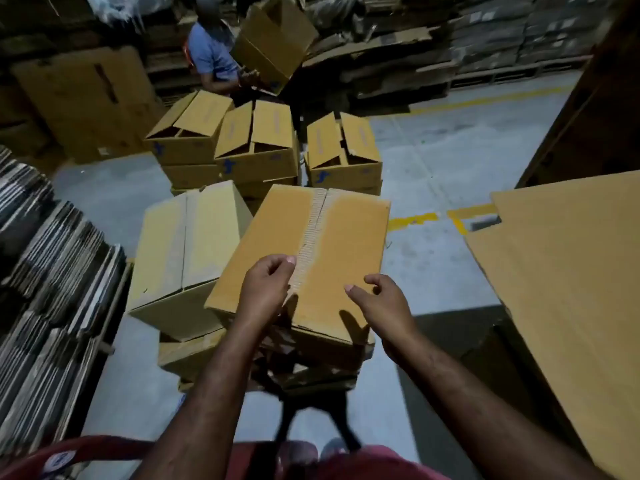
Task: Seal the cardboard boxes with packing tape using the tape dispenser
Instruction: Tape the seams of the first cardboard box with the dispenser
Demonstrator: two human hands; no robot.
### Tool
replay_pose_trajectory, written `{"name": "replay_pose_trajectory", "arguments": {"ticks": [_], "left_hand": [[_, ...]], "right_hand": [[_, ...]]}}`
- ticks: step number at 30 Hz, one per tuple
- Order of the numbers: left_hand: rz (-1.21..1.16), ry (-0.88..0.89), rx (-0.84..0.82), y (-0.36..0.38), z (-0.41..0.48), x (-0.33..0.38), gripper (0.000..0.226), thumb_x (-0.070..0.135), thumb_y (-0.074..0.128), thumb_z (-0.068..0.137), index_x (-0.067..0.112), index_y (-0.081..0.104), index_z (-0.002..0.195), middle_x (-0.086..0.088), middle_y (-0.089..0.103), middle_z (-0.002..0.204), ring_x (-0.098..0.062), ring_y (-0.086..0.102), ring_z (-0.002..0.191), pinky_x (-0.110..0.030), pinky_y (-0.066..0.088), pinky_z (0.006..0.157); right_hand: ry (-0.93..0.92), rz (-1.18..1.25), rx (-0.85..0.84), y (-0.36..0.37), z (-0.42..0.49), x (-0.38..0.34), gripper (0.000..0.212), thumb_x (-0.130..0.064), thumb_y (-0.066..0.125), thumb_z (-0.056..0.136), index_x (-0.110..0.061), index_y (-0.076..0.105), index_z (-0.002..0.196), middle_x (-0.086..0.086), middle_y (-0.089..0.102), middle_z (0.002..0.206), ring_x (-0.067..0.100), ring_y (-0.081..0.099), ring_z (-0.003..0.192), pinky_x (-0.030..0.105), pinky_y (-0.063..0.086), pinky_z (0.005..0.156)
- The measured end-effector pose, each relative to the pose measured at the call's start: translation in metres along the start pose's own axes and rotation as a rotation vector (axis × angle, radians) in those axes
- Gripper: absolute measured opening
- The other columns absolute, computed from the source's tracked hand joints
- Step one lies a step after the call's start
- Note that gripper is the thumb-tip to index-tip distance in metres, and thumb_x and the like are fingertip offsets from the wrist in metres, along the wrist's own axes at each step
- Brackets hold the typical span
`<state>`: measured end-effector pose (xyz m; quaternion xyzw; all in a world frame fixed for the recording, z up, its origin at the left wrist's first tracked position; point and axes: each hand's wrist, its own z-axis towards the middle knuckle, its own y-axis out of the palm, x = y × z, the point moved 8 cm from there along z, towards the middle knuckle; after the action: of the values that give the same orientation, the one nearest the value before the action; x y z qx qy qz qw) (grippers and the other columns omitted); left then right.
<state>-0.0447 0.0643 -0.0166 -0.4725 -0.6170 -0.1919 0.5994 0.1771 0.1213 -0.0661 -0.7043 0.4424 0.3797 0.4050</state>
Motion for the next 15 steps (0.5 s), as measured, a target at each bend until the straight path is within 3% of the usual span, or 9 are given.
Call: {"name": "replay_pose_trajectory", "arguments": {"ticks": [2,5,8,10,12,15], "left_hand": [[0.125,-0.016,0.031,-0.016,0.014,-0.016,0.02,0.043,0.063,0.096,0.029,0.07,0.109,0.008,0.069,0.115,-0.017,0.064,0.108,-0.041,0.053,0.095],[0.441,-0.028,0.083,-0.04,0.041,-0.051,0.047,0.048,0.068,0.09,0.018,0.065,0.127,-0.005,0.061,0.134,-0.026,0.057,0.122,-0.044,0.047,0.102],[0.762,-0.096,0.124,-0.063,0.058,-0.082,0.064,0.057,0.067,0.084,0.023,0.055,0.136,-0.012,0.037,0.153,-0.037,0.029,0.141,-0.058,0.032,0.111],[0.682,-0.193,0.129,-0.076,0.061,-0.105,0.083,0.063,0.068,0.081,0.027,0.037,0.15,-0.011,0.023,0.16,-0.038,0.016,0.148,-0.061,0.024,0.113],[0.546,-0.211,0.134,-0.083,0.064,-0.119,0.093,0.066,0.068,0.08,0.029,0.029,0.155,-0.013,0.027,0.159,-0.04,0.02,0.145,-0.057,0.027,0.113],[0.504,-0.193,0.123,-0.087,0.071,-0.125,0.095,0.071,0.067,0.075,0.029,0.032,0.153,-0.013,0.044,0.146,-0.039,0.038,0.133,-0.05,0.039,0.104]], "right_hand": [[0.041,-0.072,0.104,0.005,0.007,0.009,0.059,-0.044,0.074,0.082,-0.019,0.052,0.131,0.007,0.048,0.135,0.021,0.053,0.111,0.044,0.051,0.095],[0.097,-0.142,0.143,0.019,0.005,0.034,0.075,-0.041,0.078,0.074,-0.02,0.045,0.138,0.01,0.042,0.138,0.027,0.053,0.113,0.045,0.051,0.095],[0.104,-0.14,0.12,0.034,0.002,0.053,0.094,-0.036,0.083,0.065,-0.024,0.032,0.143,0.009,0.043,0.133,0.024,0.055,0.106,0.044,0.055,0.087],[0.142,-0.112,0.111,0.038,0.001,0.069,0.107,-0.053,0.083,0.055,-0.026,0.025,0.141,0.009,0.049,0.133,0.027,0.058,0.108,0.042,0.056,0.078],[0.237,-0.058,0.048,0.045,-0.002,0.084,0.112,-0.068,0.08,0.052,-0.03,0.022,0.14,0.0,0.052,0.134,0.028,0.059,0.112,0.038,0.052,0.071],[0.247,-0.001,-0.024,0.054,-0.003,0.088,0.091,-0.07,0.077,0.057,-0.032,0.038,0.13,-0.01,0.062,0.119,0.019,0.064,0.101,0.038,0.054,0.068]]}}
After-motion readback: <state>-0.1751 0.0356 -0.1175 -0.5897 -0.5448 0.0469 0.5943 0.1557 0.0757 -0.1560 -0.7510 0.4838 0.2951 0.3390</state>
